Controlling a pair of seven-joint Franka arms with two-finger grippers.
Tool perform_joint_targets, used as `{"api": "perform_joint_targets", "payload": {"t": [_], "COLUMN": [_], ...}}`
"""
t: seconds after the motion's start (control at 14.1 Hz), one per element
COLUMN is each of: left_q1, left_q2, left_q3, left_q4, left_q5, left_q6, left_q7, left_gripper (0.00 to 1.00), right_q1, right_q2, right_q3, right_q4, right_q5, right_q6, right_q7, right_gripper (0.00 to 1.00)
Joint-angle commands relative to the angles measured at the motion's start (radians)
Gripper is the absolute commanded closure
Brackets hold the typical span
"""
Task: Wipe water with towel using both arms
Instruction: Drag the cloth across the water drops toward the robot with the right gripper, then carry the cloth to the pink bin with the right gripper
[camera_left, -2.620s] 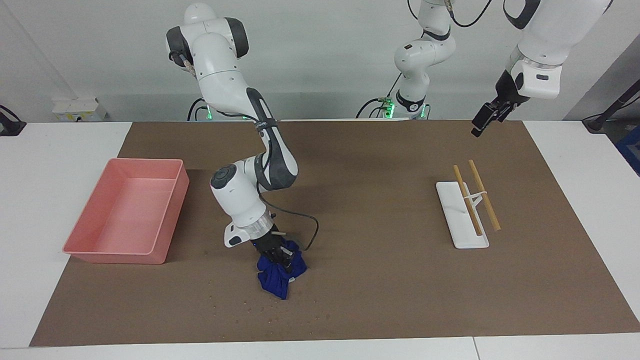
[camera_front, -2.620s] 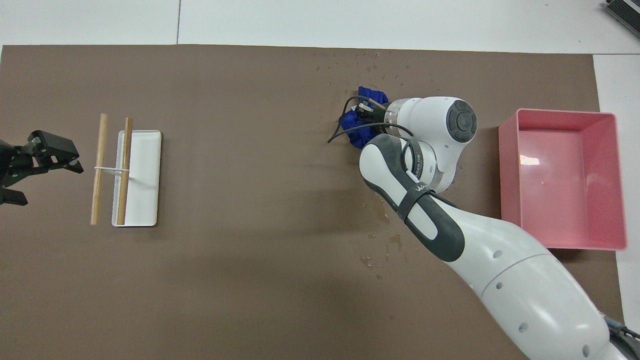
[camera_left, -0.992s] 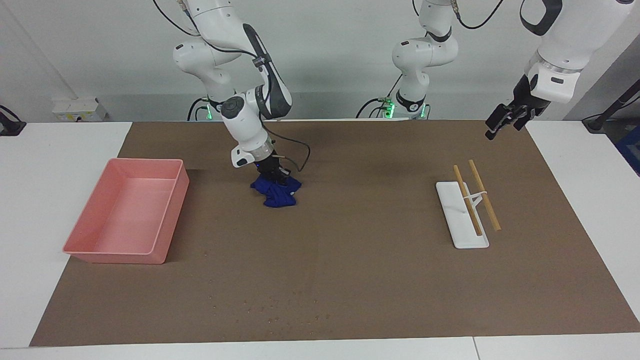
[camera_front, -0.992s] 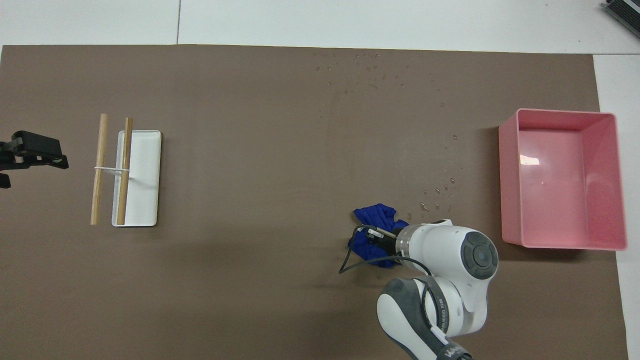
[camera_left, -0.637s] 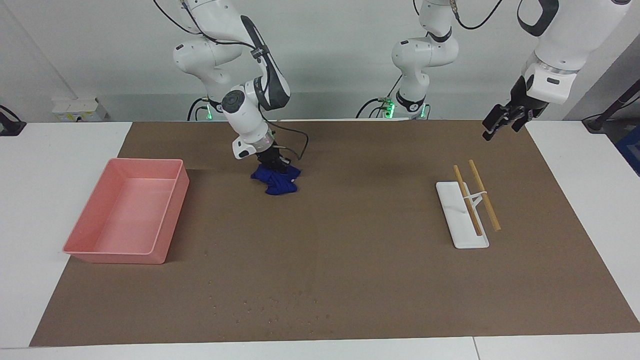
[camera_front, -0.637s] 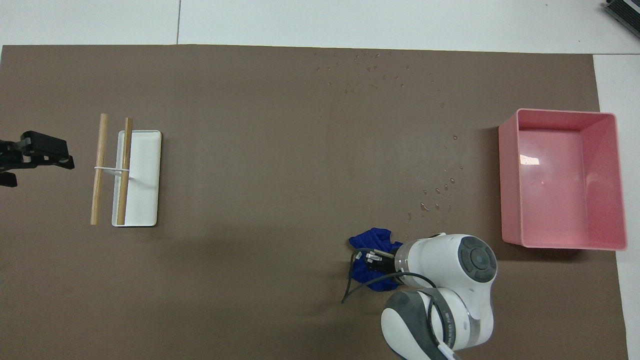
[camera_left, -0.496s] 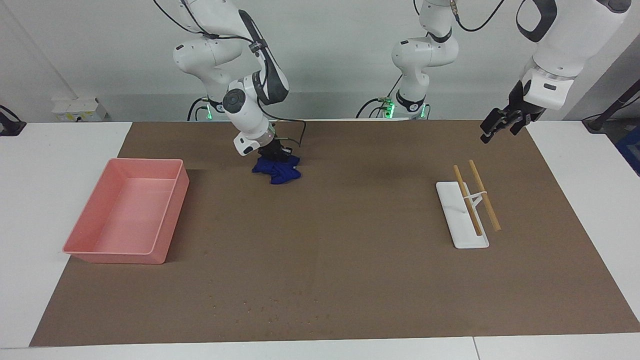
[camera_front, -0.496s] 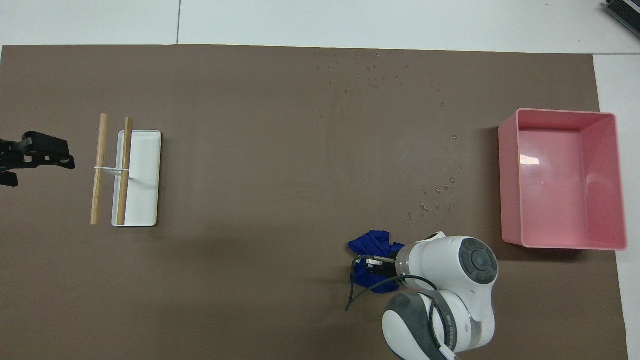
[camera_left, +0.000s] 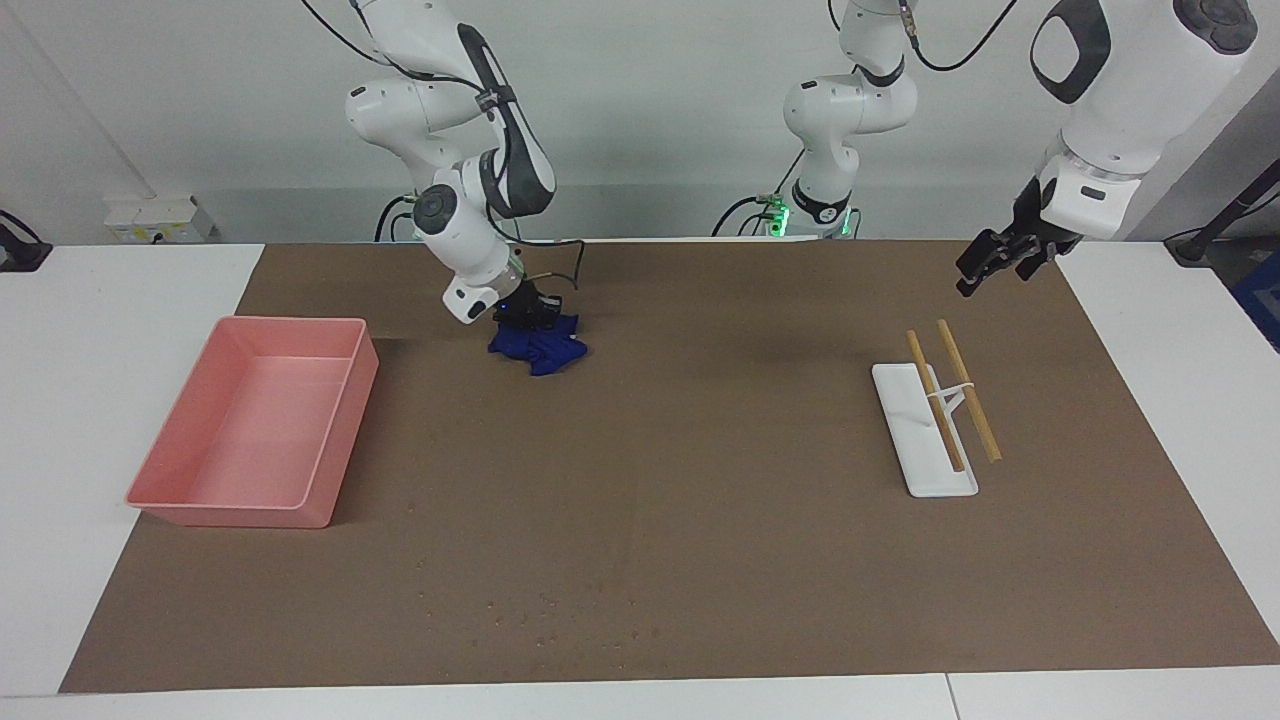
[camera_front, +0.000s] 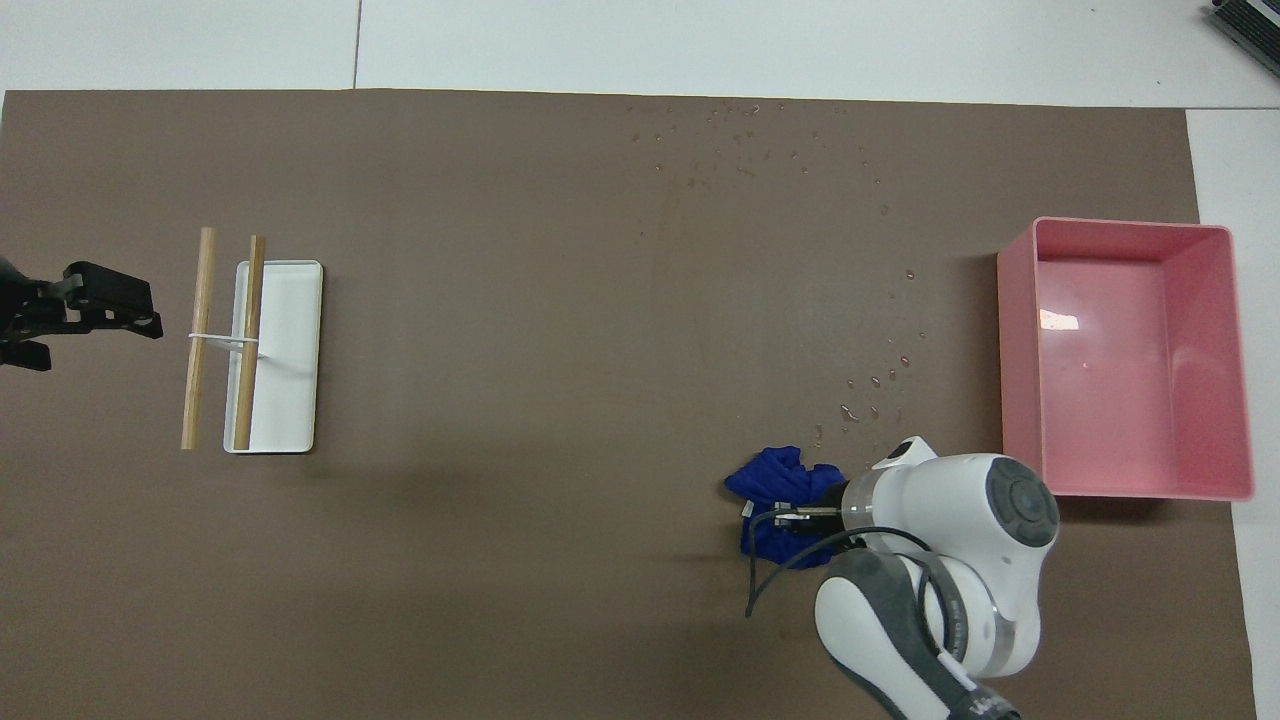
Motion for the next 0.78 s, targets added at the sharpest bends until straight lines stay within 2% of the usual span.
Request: {"api": "perform_joint_targets", "payload": {"t": [0.0,0.28,0.5,0.71], "left_q1": [-0.026,-0.027,-0.037,-0.037], "left_q2": [-0.010,-0.015,-0.015,-0.016], "left_q3": [0.018,0.018,0.018,0.018], "left_q4": [-0.001,-0.003,-0.004,-0.007], "left_q5": [0.017,0.017,0.017,0.017], "left_q6": [-0.009,-0.020,-0.014,-0.008], "left_q7": [0.010,0.017,0.036,0.031], "left_gripper": [0.00,0.00,0.00,0.00], "right_q1": [-0.150,-0.236,-0.308,-0.346], "right_q2": [0.100,0.075,-0.023,-0.054], "right_q3": [-0.014,-0.020,-0.022,-0.020], "right_q4": [-0.005,0.034,0.098,0.292], "right_q5": [-0.045,-0.089,-0.123,-0.294], "right_q6": [0.078,0.037,-0.141,-0.403], "right_q7": [-0.122,-0.121,-0.098,0.012], "right_gripper": [1.00,1.00,1.00,1.00]}}
